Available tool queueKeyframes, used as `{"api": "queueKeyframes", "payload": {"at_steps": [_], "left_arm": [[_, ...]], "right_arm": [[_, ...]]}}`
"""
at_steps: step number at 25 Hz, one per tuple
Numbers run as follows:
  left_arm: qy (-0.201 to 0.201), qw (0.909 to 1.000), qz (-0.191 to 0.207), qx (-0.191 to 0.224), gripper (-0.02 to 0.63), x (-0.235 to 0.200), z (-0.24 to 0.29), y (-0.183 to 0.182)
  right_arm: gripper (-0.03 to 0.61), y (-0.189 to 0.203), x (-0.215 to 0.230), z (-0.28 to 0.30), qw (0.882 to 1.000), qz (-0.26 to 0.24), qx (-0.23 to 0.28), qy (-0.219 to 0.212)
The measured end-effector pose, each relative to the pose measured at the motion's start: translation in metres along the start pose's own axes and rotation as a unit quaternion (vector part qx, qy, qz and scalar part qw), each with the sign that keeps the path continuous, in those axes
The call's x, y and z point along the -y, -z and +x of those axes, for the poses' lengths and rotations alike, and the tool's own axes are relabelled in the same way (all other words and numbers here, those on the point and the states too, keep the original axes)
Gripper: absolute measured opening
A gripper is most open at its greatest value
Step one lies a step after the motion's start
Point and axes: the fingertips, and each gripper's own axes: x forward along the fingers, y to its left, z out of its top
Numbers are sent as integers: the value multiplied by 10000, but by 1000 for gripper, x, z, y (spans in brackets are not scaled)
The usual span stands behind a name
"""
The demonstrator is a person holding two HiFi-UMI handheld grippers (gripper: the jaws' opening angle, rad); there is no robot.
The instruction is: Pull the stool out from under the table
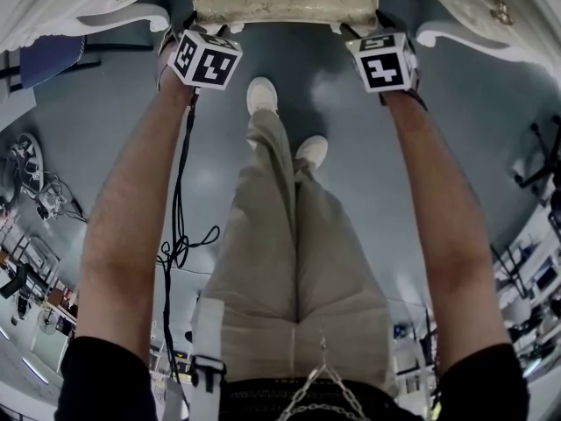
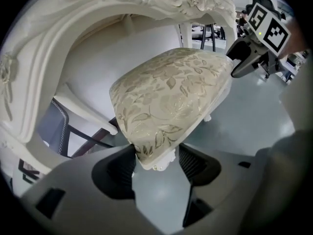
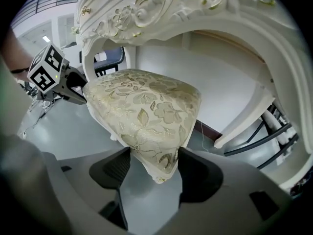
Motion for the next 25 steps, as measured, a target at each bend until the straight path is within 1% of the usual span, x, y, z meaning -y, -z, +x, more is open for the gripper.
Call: {"api": "queueKeyframes", "payload": {"at_steps": [7,13,18,25], "left_arm": [[117,9996,-242,-14,279,34,-19,26],[220,9992,-332,-41,279,55,-36,48],[303,9986,-409,-126,278,79,-49,69],[438,9973,-519,-289,267,110,-73,108]], "right_arm": [[307,26,-10,-14,9998,-172,-90,-70],[302,50,-26,-31,9996,-206,-144,-102],[291,79,-39,-45,9993,-158,-280,-176],[282,118,-70,-69,9981,-237,-494,-275]]}}
